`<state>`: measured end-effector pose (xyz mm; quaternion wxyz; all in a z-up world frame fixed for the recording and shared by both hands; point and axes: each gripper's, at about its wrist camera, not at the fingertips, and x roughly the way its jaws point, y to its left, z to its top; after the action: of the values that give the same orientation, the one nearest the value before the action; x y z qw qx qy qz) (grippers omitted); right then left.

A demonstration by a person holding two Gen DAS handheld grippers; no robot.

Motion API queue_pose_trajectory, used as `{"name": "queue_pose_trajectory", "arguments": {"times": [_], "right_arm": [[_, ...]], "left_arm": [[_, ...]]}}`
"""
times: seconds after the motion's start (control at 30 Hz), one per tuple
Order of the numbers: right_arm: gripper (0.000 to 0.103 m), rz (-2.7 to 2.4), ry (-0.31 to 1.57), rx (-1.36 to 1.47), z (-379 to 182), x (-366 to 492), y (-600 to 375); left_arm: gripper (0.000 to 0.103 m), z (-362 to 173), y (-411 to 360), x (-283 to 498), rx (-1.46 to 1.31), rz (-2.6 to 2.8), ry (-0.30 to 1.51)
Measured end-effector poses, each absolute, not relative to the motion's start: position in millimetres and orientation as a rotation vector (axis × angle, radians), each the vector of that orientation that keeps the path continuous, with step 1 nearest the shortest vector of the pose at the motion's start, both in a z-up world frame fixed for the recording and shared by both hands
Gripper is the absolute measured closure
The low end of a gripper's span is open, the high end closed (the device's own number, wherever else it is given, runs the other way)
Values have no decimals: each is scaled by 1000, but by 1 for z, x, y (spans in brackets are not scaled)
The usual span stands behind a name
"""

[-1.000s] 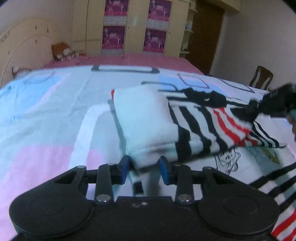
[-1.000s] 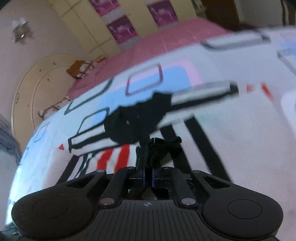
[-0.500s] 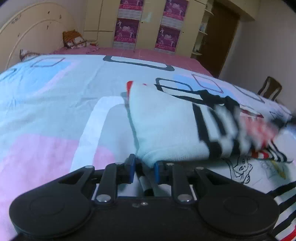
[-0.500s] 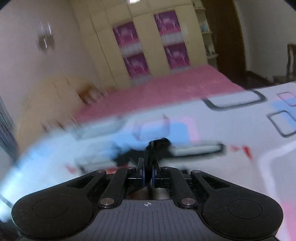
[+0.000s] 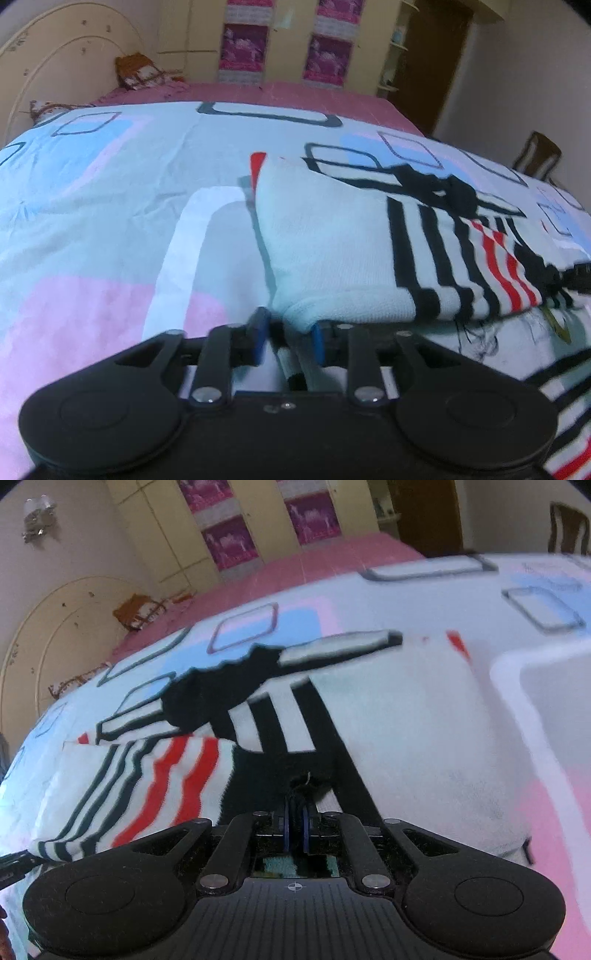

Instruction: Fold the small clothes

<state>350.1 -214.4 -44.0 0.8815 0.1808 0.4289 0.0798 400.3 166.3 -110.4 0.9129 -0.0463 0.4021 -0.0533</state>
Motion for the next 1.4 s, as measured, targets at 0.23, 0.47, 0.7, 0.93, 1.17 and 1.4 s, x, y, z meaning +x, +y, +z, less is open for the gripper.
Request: {"name": "queue_pose_trajectory", "arguments": {"times": [0.23,0.47,0.7,0.93,1.17,1.4], "right_arm": [[74,148,772,365,-6,333,-214],[74,146,916,115,-33,342,-167],[75,241,812,154,-11,381,-163],[75,167,883,21,-50,422,-137],[74,221,783,165,-15,401,-131],[75,335,856,-16,-44,397,-76]], "left_arm": [[42,-62,162,372,-112,-111,653],[43,-103,125,407,-35,-207,791],[42,-89,136,476,-86,-210,697],[44,-122,163,536,-128,-158,765],[46,-86,133,478,-114,-205,665],[46,-122,98,461,0,-218,722]]}}
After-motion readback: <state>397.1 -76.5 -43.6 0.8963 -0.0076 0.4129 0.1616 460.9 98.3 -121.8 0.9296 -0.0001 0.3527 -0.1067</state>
